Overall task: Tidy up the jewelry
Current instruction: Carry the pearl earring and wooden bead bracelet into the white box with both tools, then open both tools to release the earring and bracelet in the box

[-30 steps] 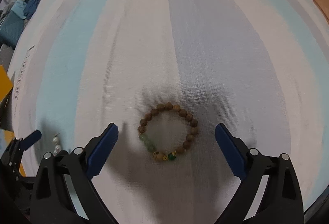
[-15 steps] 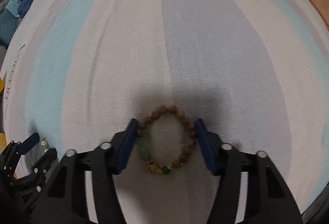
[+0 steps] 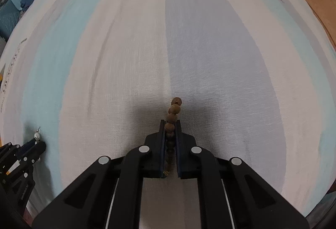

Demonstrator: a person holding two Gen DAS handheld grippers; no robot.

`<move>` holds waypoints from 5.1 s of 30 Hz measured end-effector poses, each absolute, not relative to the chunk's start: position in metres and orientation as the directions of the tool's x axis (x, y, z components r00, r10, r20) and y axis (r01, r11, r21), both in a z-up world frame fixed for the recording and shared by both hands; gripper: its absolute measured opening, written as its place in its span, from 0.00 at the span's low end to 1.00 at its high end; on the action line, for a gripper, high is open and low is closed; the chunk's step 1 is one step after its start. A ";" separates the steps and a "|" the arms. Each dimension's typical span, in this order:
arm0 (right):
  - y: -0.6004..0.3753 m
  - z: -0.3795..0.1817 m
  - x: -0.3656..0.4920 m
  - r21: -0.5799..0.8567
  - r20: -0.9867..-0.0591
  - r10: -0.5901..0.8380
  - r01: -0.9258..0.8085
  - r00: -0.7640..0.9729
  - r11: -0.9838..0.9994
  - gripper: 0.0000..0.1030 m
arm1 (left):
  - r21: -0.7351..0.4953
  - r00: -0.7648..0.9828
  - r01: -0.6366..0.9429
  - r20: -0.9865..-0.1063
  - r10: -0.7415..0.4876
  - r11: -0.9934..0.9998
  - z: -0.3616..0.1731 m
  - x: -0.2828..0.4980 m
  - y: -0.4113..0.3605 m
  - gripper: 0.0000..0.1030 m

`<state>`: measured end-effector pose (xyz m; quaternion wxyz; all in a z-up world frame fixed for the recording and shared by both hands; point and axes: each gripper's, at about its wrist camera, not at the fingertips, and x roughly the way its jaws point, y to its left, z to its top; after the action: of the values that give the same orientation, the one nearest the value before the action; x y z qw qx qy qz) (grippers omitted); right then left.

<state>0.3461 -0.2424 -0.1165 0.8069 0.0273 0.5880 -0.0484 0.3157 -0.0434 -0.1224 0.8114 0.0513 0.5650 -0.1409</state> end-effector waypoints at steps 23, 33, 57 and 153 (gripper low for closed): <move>-0.240 -0.053 0.301 0.053 -0.914 0.017 0.080 0.405 0.995 0.07 | -0.051 0.379 0.265 -0.913 -0.152 0.963 -0.066 0.287 -0.048 0.10; -0.225 -0.019 0.270 0.060 -0.897 0.030 0.054 0.442 0.997 0.07 | -0.027 0.439 0.223 -0.890 -0.126 0.974 -0.033 0.272 -0.028 0.10; -0.148 0.059 0.198 0.098 -0.852 0.110 -0.050 0.513 0.994 0.07 | -0.016 0.534 0.081 -0.843 -0.057 0.997 0.049 0.190 0.040 0.10; 0.227 0.026 0.126 0.197 -0.862 0.385 -0.481 0.330 0.854 0.87 | -0.035 0.493 -0.447 -0.844 0.213 0.894 0.017 0.015 0.393 0.93</move>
<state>0.1255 0.2275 0.0258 0.8141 -0.0467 0.5141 0.2661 0.0145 0.3933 0.0172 0.8548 -0.1257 0.4651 0.1929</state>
